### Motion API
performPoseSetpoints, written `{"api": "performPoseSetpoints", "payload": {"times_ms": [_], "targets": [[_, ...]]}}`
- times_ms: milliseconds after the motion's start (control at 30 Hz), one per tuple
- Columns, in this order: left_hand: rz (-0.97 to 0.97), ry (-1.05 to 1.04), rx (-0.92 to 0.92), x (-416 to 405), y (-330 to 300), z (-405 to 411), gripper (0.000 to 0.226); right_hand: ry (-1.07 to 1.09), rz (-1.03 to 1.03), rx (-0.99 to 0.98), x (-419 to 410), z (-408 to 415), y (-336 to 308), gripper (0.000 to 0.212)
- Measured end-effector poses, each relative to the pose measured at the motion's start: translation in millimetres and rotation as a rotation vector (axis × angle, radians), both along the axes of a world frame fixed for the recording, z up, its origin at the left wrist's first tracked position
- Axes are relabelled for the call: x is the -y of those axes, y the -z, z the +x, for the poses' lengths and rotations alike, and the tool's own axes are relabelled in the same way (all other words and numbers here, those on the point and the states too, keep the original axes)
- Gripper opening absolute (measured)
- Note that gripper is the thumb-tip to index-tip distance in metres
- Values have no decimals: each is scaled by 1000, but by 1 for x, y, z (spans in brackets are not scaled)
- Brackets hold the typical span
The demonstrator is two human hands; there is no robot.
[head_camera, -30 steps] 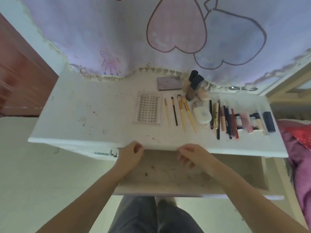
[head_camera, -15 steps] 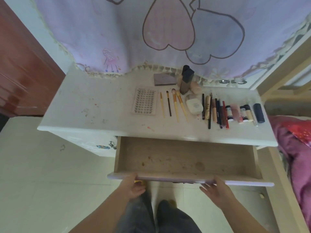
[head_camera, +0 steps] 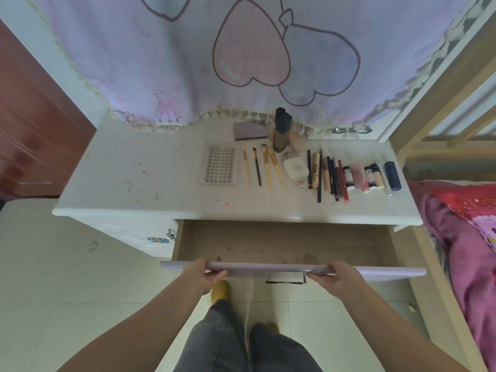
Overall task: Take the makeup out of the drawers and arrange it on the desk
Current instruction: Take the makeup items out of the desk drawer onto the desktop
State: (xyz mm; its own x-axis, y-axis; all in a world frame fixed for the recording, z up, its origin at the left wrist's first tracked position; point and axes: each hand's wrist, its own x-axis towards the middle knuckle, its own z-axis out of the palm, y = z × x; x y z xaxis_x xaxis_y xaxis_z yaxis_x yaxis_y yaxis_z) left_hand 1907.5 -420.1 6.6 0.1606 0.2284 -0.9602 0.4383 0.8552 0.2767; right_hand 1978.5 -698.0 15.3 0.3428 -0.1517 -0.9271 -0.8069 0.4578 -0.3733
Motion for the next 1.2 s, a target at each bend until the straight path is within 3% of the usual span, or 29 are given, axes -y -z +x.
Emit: {"api": "performPoseSetpoints", "payload": {"times_ms": [300, 467, 633, 733, 767, 833, 900, 967, 1100, 1200], "targets": [[-21, -58, 148, -7, -20, 42, 53, 194, 108, -9, 5, 38, -18, 48], [-40, -59, 267, -16, -33, 73, 32, 202, 173, 60, -3, 68, -28, 40], [-107, -63, 279, -23, -40, 89, 66, 131, 165, 48, -6, 88, -33, 45], [-155, -44, 334, -27, -42, 83, 60, 78, 201, 77, -4, 84, -28, 29], [-166, 6, 343, -26, -42, 79, 46, -21, 211, 90, -2, 81, -28, 17], [-119, 289, 279, -25, -44, 74, 13, -425, 71, 67, 5, 80, -31, 7], [57, 726, 184, -25, -52, 74, 12, -955, -191, 41, 4, 84, -45, 18], [253, 1037, 184, -23, -67, 84, 25, -1315, -397, 100, -9, 95, -68, 26], [625, 1307, 411, -5, -118, 122, 32, -1561, -737, 512, -55, 121, -122, 32], [1061, 1406, 545, 13, -138, 141, 35, -1558, -1073, 909, -81, 120, -138, 36]]}}
